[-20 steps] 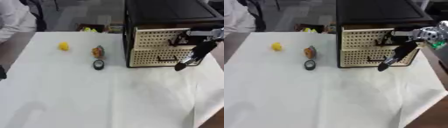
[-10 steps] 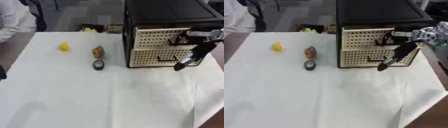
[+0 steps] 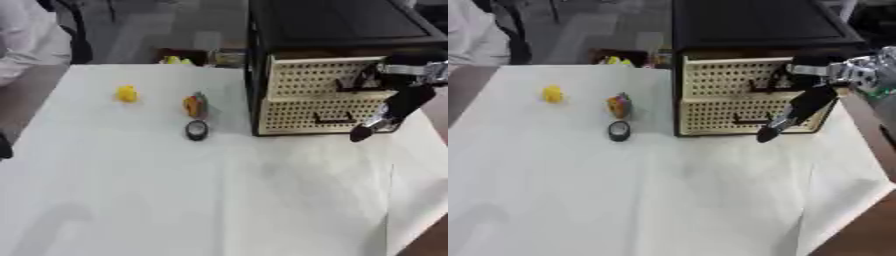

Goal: Pick up objects from table and place into drawer.

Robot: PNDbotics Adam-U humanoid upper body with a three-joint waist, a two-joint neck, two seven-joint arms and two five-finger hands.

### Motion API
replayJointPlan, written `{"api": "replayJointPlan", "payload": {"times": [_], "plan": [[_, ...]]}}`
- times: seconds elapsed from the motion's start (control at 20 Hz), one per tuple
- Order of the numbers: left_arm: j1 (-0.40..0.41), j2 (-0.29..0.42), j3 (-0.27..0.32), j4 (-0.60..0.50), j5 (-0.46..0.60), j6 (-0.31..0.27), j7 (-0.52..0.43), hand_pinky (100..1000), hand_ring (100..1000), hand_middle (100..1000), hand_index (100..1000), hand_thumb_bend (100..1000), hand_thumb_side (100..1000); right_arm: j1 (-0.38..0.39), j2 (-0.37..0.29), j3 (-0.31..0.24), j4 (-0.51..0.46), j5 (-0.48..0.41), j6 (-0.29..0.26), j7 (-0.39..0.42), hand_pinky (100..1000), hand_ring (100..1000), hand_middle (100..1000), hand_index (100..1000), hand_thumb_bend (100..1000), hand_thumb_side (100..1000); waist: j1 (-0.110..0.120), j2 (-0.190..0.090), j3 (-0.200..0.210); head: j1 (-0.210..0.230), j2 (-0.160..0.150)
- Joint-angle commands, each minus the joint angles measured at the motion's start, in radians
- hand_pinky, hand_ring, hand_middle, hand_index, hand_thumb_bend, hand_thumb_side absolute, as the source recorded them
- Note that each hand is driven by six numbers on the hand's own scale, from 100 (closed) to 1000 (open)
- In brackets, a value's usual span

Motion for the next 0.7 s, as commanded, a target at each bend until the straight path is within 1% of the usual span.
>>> {"api": "replayJointPlan", "payload": {"times": [0.05, 0.45, 0.7], "plan": [[-0.005, 0.014, 0.008, -0.013, -0.001, 0.001, 0.001, 397, 494, 508, 713, 100, 982, -0.003, -0.042, -0.013, -0.014, 0.003, -0.006, 0.002, 100, 100, 100, 775, 1000, 649, 0.0, -0.014, -0.002, 0.0, -0.011], [-0.006, 0.016, 0.008, -0.013, 0.0, 0.004, 0.003, 397, 494, 508, 713, 100, 982, 0.015, -0.054, -0.016, -0.046, -0.016, -0.007, 0.006, 100, 100, 100, 769, 1000, 647, -0.002, -0.017, -0.003, 0.001, -0.015], [-0.005, 0.016, 0.009, -0.013, 0.0, 0.004, 0.005, 397, 494, 508, 713, 100, 981, 0.024, -0.057, -0.018, -0.049, -0.037, -0.005, 0.013, 100, 100, 100, 742, 1000, 636, -0.002, -0.018, -0.004, 0.002, -0.016]]}}
